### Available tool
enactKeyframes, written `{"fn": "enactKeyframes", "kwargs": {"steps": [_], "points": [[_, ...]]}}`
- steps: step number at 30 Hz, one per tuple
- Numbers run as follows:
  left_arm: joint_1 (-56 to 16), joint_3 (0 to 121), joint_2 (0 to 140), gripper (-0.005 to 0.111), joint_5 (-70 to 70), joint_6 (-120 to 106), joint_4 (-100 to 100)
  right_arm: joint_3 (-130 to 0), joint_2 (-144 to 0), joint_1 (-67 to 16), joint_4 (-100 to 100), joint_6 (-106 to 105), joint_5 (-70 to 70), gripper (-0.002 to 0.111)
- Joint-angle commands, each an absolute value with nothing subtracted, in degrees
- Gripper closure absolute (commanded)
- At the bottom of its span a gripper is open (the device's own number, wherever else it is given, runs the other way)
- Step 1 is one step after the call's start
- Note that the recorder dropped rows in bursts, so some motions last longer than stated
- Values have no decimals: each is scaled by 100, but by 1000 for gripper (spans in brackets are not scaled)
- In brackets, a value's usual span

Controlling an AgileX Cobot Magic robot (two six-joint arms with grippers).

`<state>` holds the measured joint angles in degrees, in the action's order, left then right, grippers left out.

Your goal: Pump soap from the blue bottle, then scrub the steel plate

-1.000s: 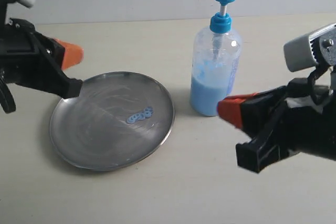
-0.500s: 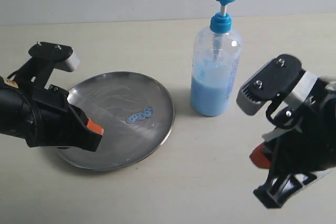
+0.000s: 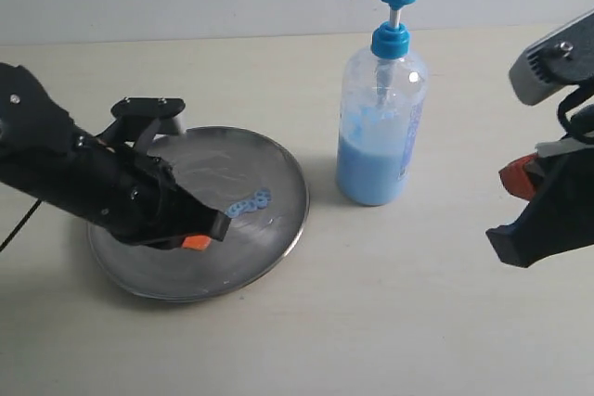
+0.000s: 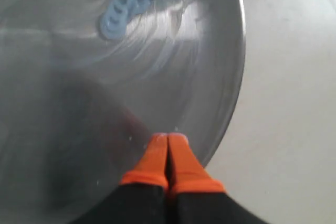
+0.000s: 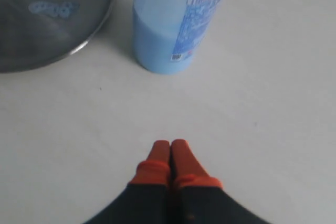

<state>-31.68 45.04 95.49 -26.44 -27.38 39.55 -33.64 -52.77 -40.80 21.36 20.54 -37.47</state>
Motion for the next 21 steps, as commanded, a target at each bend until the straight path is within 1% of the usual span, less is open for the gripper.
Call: {"fn": "enactKeyframes", "kwargs": {"steps": [1,6,9,11,16,21], "points": [[-3193,5041,10020,107,-2628,-2658,3789,-3185,-4889,-4067,2214,2256,-3268,108],[-3193,5999,10738,107,-2772,-1731,2818,-3062,-4457,-4067,2203,2376,-3110,108],[-3193,6603,11149,107,-3200,-1261,2186,-3062,-4433,-4067,2152,2376,-3028,108],[-3193,6846,11395,107,-3508,-1241,2134,-3062,-4433,-4067,2127,2376,-3027,108],[-3193,7003,11717,107,-3574,-1209,2146,-3062,-4433,-4067,1925,2363,-2977,108],[-3193,7017,11891,107,-3309,-1152,2246,-3062,-4433,-4067,1847,2352,-2965,108]]}}
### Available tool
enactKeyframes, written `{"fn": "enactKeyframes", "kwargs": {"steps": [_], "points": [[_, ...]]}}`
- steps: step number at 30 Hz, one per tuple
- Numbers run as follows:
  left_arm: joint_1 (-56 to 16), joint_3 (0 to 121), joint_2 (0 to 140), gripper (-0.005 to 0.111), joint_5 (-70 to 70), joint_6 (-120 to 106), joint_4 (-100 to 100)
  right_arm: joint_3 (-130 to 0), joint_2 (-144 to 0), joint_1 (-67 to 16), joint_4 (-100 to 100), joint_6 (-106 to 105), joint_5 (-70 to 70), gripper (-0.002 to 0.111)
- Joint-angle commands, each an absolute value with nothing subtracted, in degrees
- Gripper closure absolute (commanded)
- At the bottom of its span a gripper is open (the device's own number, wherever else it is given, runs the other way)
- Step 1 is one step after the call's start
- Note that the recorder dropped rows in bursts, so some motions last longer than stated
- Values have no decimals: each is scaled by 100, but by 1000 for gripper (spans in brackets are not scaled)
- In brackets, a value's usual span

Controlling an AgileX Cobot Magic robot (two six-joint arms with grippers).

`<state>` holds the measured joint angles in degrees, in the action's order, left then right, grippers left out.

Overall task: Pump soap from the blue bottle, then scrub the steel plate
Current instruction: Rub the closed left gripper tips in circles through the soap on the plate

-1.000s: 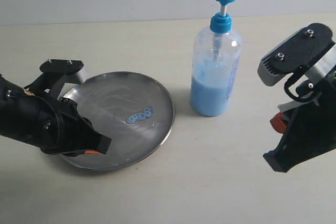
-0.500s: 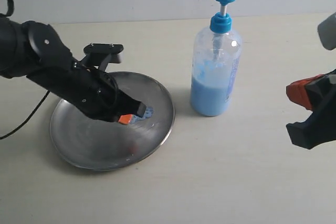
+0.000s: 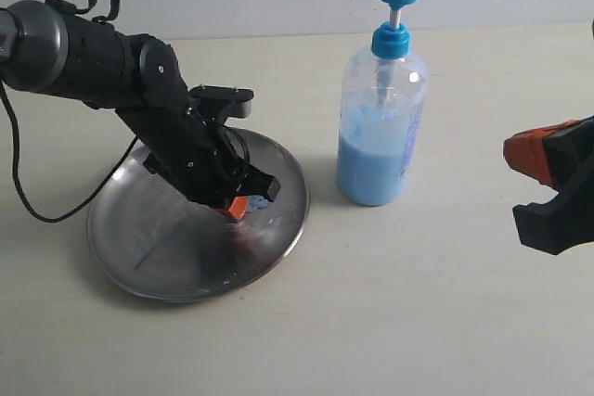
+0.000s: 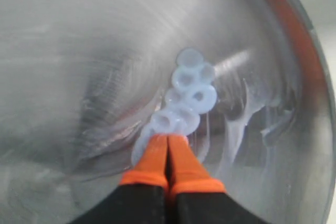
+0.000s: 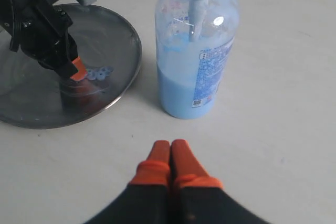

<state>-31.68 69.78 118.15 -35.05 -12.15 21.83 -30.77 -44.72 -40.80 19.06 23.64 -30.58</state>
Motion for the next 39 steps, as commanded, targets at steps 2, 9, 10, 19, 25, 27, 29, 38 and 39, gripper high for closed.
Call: {"fn": "enactKeyframes", "kwargs": {"steps": [2,9,10,19,25,27,29,38,39], "points": [[-3193,7017,11916,107,-3236,-1152,2397,-3062,-4433,-4067,1818,2338,-2953,108],[-3193,7017,11990,107,-3110,-1162,2684,-3062,-4433,-4067,1782,2290,-2940,108],[-3193,7017,11998,107,-3110,-1177,2755,-3062,-4433,-4067,1782,2290,-2940,108],[-3193,7017,12229,107,-3053,-1177,3175,-3062,-4433,-4067,1779,2290,-2919,108],[-3193,7017,12349,107,-3023,-1414,3355,-3062,-4433,-4067,1779,2290,-2919,108],[-3193,7017,12349,107,-2952,-1453,3355,-3062,-4433,-4067,1755,2290,-2919,108],[-3193,7017,12349,107,-2858,-1453,3327,-3062,-4433,-4067,1755,2290,-2907,108],[-3075,7177,12338,107,-2831,-958,2185,-3062,-4433,-4067,1755,2290,-2907,108],[-3030,7219,12338,107,-2900,-903,2141,-3062,-4433,-4067,1755,2290,-2907,108]]}}
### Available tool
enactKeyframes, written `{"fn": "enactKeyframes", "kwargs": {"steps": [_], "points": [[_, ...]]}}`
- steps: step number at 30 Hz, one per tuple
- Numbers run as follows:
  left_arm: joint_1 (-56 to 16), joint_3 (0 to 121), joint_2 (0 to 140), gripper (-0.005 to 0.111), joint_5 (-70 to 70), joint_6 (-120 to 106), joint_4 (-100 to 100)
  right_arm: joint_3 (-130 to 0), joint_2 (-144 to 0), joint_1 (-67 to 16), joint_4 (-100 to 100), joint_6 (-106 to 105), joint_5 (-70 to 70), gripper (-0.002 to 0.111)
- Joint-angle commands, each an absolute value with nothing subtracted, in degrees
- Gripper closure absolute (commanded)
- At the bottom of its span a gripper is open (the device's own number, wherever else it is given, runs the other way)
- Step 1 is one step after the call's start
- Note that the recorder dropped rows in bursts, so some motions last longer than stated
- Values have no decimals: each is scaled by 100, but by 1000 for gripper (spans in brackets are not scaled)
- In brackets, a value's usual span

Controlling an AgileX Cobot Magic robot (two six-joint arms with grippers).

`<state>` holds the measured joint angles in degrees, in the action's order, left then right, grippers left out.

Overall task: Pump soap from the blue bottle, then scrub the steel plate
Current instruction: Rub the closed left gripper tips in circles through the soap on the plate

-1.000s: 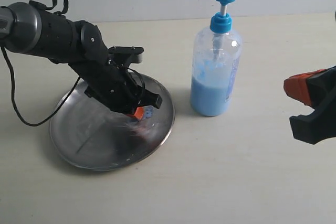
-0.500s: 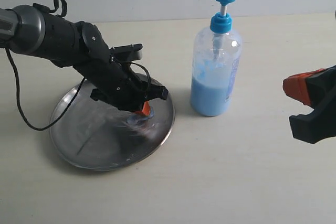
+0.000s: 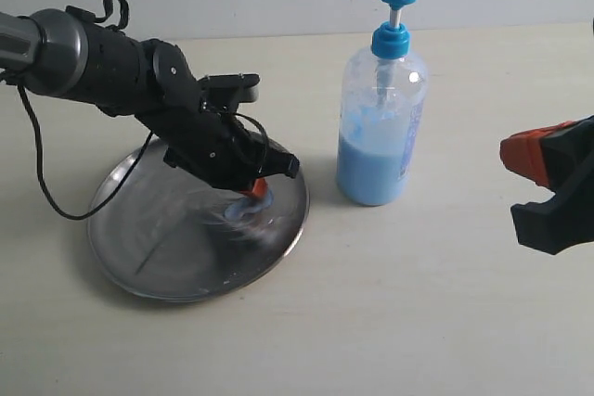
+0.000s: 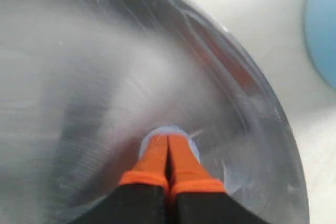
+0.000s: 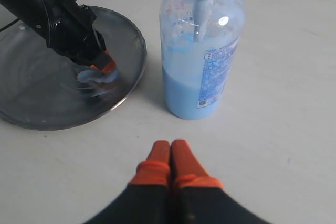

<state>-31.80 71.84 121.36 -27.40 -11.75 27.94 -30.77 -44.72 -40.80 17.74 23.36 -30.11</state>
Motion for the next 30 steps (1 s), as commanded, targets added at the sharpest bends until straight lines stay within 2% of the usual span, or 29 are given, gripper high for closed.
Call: {"fn": "enactKeyframes", "kwargs": {"steps": [1,7,13,19,30], "points": [[-2957,7348,12338,107,-3139,-888,2110,-3062,-4433,-4067,1755,2278,-2907,108],[-2915,7784,12338,107,-4489,-898,1439,-3062,-4433,-4067,1742,2249,-2907,108],[-3041,7806,12338,107,-4957,-957,1434,-3062,-4433,-4067,1669,2203,-2907,108],[-3430,7806,12338,107,-4389,-1010,1554,-3062,-4433,-4067,1654,2203,-2896,108],[-3457,7806,12350,107,-3483,-986,1833,-3062,-4433,-4067,1654,2203,-2896,108]]}}
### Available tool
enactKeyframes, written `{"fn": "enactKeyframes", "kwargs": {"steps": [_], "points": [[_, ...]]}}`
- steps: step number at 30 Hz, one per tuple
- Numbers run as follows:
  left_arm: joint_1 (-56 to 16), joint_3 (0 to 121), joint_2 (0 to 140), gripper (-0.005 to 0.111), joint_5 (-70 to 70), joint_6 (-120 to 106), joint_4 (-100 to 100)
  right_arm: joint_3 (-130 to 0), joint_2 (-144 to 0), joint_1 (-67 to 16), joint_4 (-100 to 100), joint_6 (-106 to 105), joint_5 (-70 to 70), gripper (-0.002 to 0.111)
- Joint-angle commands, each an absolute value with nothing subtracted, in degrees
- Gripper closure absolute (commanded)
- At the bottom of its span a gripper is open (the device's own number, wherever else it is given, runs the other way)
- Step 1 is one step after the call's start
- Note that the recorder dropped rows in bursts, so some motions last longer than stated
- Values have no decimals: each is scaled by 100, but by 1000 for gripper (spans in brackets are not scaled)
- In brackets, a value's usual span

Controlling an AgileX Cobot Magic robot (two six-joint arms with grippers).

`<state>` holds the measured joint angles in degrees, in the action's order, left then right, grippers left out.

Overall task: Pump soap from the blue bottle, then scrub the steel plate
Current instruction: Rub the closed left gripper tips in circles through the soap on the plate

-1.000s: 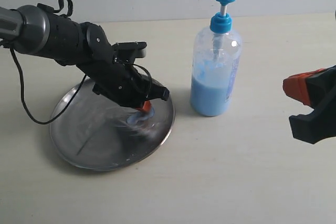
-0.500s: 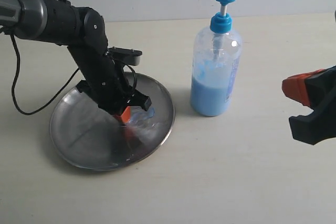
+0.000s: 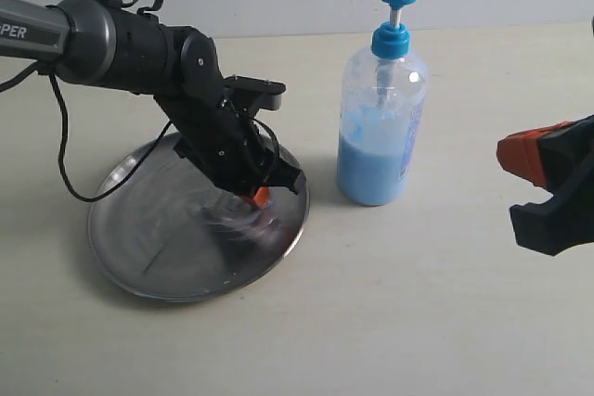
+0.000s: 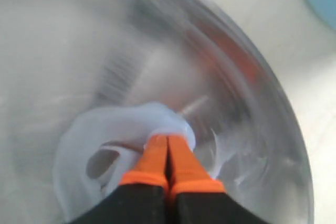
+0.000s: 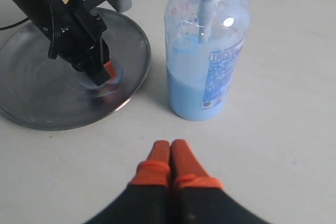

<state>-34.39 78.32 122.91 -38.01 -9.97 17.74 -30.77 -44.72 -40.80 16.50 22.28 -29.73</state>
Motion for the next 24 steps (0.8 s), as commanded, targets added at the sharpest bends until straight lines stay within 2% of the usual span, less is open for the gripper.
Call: {"fn": "enactKeyframes", "kwargs": {"steps": [1,13,24], "points": [[-3444,7806,12361,107,-3433,-986,1833,-3062,-4433,-4067,1654,2203,-2896,108],[-3074,7806,12370,107,-3756,-390,1288,-3062,-4433,-4067,1657,2192,-2896,108],[-3161,7806,12370,107,-4512,-390,1257,-3062,-4433,-4067,1657,2180,-2896,108]]}}
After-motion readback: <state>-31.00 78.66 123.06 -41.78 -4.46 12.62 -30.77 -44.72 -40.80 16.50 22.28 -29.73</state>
